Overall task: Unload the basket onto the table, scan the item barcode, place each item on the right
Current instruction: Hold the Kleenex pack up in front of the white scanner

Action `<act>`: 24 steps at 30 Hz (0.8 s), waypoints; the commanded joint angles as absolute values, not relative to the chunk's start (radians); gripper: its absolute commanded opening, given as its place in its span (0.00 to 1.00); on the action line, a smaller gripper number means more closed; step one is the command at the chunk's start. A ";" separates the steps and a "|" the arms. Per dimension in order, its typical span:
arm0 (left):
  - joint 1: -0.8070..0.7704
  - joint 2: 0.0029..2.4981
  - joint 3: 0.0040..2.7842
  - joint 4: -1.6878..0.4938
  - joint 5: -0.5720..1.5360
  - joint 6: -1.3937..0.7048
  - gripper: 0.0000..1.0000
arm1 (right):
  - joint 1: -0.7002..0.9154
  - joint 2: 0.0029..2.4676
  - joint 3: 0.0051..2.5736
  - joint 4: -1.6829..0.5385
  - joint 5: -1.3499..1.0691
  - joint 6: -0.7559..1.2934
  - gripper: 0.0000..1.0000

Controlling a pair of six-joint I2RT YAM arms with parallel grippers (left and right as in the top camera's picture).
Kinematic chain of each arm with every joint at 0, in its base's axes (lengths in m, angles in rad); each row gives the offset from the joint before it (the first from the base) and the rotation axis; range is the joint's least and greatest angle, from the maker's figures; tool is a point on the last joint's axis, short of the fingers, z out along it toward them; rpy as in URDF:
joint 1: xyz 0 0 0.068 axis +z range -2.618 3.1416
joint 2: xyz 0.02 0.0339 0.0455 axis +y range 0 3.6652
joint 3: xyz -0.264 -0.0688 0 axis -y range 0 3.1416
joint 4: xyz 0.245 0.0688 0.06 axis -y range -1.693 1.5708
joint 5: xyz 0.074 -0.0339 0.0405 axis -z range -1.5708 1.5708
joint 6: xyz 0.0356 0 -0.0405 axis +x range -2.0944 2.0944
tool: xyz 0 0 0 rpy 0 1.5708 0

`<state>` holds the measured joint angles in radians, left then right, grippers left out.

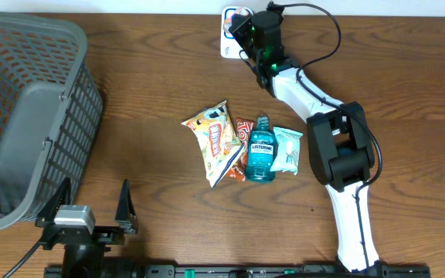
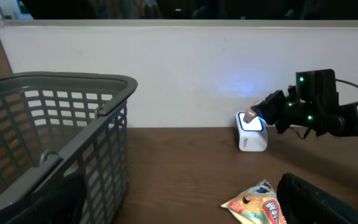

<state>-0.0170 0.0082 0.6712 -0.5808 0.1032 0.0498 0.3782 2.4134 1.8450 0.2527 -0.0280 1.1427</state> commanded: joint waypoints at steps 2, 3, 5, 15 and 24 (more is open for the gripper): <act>-0.021 0.002 0.671 -0.583 0.112 0.059 0.98 | 0.372 2.415 1.867 0.248 -0.041 1.011 0.01; -0.021 0.002 0.671 -0.583 0.112 0.059 0.98 | 0.372 2.406 1.867 0.239 -0.044 0.970 0.01; -0.021 0.002 0.671 -0.584 0.112 0.059 0.98 | 0.369 2.371 1.868 0.187 -0.039 0.897 0.01; -0.021 0.002 0.671 -0.587 0.112 0.059 0.98 | 0.347 2.065 1.868 -0.352 0.511 0.679 0.01; -0.021 0.002 0.671 -0.587 0.112 0.059 0.98 | 0.201 1.998 1.862 -0.687 1.073 0.443 0.01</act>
<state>-0.0170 0.0082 0.6697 -0.5880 0.1032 0.0498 0.2726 1.9583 1.8774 -0.6327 0.8272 0.5602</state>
